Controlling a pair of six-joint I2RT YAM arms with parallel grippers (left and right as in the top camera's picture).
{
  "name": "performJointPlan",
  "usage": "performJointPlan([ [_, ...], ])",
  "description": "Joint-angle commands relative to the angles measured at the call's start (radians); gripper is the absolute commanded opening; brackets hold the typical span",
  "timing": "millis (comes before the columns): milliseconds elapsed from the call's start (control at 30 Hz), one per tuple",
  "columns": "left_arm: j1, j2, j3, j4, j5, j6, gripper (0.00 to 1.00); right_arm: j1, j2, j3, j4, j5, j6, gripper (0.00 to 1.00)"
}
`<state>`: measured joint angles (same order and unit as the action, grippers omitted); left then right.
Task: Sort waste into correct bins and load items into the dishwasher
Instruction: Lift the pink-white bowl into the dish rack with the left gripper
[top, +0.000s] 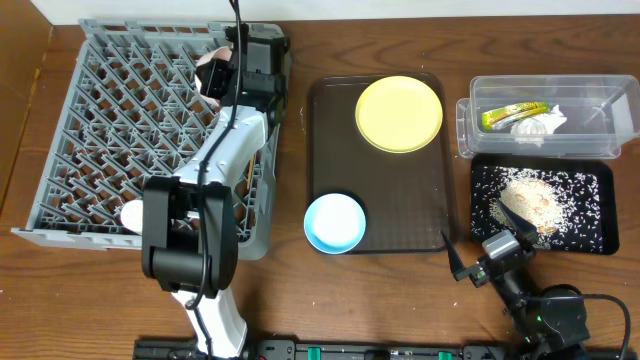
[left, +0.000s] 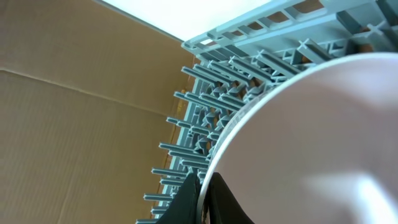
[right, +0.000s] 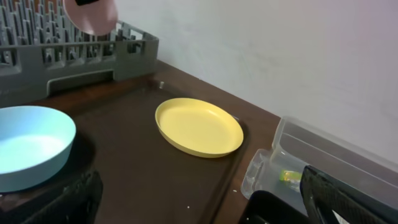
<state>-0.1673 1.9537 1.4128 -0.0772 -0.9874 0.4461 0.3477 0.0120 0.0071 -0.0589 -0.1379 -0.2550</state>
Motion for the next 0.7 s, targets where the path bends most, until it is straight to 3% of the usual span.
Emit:
performJointPlan([
  [0, -0.003, 0.021, 0.010, 0.017, -0.089, 0.007, 0.08, -0.013, -0.005, -0.002, -0.003, 0.003, -0.004, 0.99],
  [667, -0.087, 0.022, 0.002, -0.003, -0.131, 0.013, 0.08, -0.013, -0.005, -0.002, -0.003, 0.003, -0.004, 0.99],
])
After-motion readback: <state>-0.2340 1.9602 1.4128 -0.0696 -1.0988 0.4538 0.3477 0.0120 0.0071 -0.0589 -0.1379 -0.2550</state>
